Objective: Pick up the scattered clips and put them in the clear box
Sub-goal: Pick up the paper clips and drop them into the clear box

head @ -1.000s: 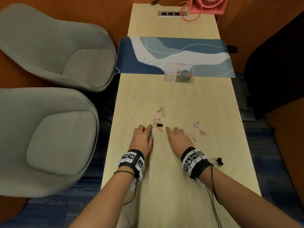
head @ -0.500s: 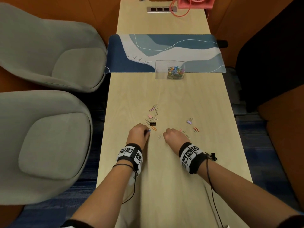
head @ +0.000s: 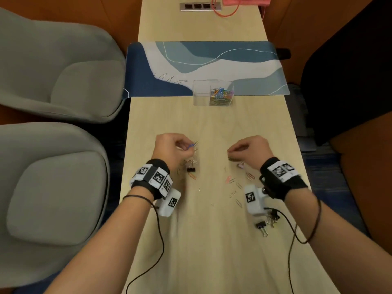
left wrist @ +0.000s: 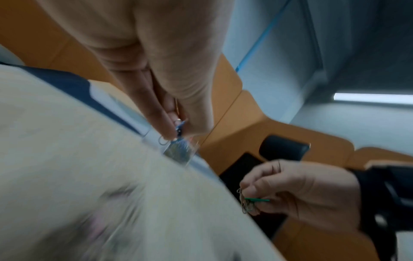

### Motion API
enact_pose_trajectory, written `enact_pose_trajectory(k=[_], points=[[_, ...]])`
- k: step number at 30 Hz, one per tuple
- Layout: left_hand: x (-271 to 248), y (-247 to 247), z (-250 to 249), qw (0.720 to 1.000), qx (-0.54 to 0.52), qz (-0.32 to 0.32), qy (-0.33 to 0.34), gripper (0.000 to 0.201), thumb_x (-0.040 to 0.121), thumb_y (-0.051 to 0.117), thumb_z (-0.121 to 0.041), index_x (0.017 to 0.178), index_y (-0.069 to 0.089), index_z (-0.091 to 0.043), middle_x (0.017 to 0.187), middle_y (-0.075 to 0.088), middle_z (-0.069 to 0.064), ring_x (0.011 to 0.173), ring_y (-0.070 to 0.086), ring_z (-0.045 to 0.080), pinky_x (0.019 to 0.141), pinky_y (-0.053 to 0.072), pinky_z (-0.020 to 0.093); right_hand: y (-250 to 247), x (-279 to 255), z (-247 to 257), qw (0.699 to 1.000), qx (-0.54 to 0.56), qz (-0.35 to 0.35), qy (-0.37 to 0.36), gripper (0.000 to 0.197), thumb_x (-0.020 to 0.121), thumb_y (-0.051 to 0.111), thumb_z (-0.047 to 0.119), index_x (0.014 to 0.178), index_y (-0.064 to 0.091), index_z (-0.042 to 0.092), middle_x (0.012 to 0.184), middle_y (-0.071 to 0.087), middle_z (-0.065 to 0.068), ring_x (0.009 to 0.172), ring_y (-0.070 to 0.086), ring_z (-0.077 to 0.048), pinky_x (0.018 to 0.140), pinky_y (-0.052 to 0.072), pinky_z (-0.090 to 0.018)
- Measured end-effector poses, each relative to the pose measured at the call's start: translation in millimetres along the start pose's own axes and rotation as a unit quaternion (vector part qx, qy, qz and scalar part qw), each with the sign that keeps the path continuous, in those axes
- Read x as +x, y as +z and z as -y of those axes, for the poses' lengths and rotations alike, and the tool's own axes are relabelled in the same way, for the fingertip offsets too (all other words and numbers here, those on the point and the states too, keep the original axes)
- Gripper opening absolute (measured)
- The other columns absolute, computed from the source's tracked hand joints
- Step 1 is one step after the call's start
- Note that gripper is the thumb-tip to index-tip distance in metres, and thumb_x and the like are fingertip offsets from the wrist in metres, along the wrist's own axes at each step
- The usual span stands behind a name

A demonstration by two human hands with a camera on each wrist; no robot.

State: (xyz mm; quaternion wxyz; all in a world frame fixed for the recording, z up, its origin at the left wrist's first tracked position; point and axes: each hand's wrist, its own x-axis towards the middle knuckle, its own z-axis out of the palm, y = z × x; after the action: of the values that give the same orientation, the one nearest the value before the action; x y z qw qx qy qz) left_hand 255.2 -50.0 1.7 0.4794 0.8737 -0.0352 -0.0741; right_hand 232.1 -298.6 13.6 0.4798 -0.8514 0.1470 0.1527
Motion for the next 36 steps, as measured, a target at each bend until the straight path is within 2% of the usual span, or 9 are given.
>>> enact_pose_trajectory(k=[3,6,10,13,21,24,29,32,36], points=[[42,-6,-28,0.996,-0.070,-0.025,0.049,0.008,0.073,0.080,-0.009,0.081,0.078,-0.012,0.074,0.074,0.000,0.063,0.066,0.007,0.065,0.056,0.018,-33,15,25,0.976,0.214,-0.036,0.014,0.013,0.073,0.077,-0.005,0.086,0.073,-0.003,0.084,0.073,-0.019,0.081,0.072,-0.031,0.077,0.060,-0.031],[86,-2,-51,0.987,-0.126,-0.063,0.079,0.009,0.074,0.080,-0.009,0.082,0.078,-0.008,0.076,0.075,0.001,0.065,0.067,0.007,0.066,0.056,0.020,-64,33,54,0.925,0.373,-0.080,-0.005,0.009,0.078,0.071,-0.006,0.086,0.069,-0.004,0.081,0.072,-0.014,0.077,0.072,-0.025,0.074,0.057,-0.023],[136,14,-66,0.974,-0.184,-0.106,0.082,0.010,0.074,0.080,-0.008,0.084,0.078,-0.007,0.079,0.075,0.004,0.068,0.069,0.011,0.069,0.058,0.022,-89,59,77,0.866,0.480,-0.129,-0.047,0.008,0.082,0.068,-0.004,0.090,0.068,-0.002,0.082,0.071,-0.012,0.081,0.072,-0.021,0.075,0.055,-0.020],[165,29,-70,0.971,-0.203,-0.101,0.082,0.008,0.075,0.079,-0.006,0.083,0.078,-0.009,0.082,0.076,0.003,0.071,0.069,0.011,0.069,0.057,0.023,-91,83,87,0.851,0.501,-0.141,-0.069,0.010,0.081,0.069,-0.006,0.090,0.068,-0.003,0.081,0.072,-0.012,0.082,0.072,-0.023,0.074,0.055,-0.020],[214,63,-54,0.981,-0.169,-0.058,0.079,0.009,0.076,0.078,-0.006,0.083,0.078,-0.011,0.079,0.075,0.004,0.071,0.072,0.018,0.072,0.060,0.030,-74,138,86,0.886,0.431,-0.146,-0.084,0.010,0.077,0.072,-0.008,0.082,0.071,0.000,0.077,0.073,-0.011,0.077,0.072,-0.025,0.072,0.056,-0.023],[219,70,-43,0.988,-0.134,-0.043,0.068,0.011,0.076,0.079,-0.006,0.086,0.079,-0.010,0.077,0.075,0.001,0.070,0.072,0.015,0.070,0.060,0.026,-70,150,78,0.901,0.400,-0.143,-0.088,0.011,0.076,0.074,-0.007,0.082,0.072,0.002,0.083,0.073,-0.014,0.080,0.072,-0.027,0.073,0.056,-0.024],[224,76,-32,0.995,-0.068,-0.021,0.072,0.017,0.073,0.081,-0.004,0.087,0.079,-0.013,0.083,0.075,-0.003,0.075,0.071,0.007,0.077,0.058,0.020,-67,168,62,0.926,0.337,-0.150,-0.083,0.011,0.076,0.075,-0.005,0.084,0.074,0.002,0.083,0.074,-0.014,0.083,0.072,-0.028,0.078,0.058,-0.030],[223,75,-31,0.995,-0.031,-0.025,0.089,0.018,0.074,0.082,-0.007,0.089,0.079,-0.016,0.084,0.074,-0.003,0.074,0.068,0.007,0.073,0.056,0.016,-65,178,58,0.938,0.299,-0.149,-0.093,0.010,0.075,0.076,-0.002,0.083,0.075,0.005,0.086,0.073,-0.017,0.085,0.072,-0.029,0.076,0.058,-0.029],[221,72,-33,0.990,0.043,0.001,0.135,0.014,0.083,0.073,-0.010,0.094,0.079,-0.018,0.087,0.075,-0.003,0.075,0.067,0.011,0.080,0.057,0.025,-61,186,56,0.948,0.252,-0.160,-0.111,0.009,0.073,0.078,0.003,0.080,0.077,0.010,0.082,0.074,-0.014,0.081,0.073,-0.027,0.076,0.059,-0.033]])
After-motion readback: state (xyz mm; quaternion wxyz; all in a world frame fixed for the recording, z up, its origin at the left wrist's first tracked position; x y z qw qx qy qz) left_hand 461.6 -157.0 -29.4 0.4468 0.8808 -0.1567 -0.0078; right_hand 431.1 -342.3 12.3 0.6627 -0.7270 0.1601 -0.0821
